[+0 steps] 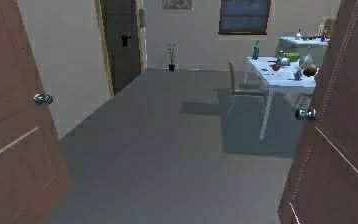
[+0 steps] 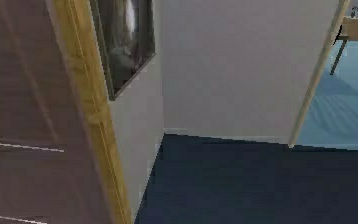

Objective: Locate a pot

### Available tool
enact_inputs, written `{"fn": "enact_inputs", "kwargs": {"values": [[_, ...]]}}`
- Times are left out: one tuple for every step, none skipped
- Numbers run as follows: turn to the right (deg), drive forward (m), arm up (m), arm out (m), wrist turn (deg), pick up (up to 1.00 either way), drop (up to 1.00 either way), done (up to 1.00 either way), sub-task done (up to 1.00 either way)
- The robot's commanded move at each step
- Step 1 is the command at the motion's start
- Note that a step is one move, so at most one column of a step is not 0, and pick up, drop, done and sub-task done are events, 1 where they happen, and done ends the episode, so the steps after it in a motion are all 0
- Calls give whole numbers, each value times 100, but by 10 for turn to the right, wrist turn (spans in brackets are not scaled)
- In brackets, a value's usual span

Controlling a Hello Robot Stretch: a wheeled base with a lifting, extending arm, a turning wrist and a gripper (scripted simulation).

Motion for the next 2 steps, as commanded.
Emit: {"fn": "enact_inputs", "kwargs": {"values": [[0, 100, 0, 0, 0, 0, 0, 0, 0], [0, 100, 0, 0, 0, 0, 0, 0, 0]]}}
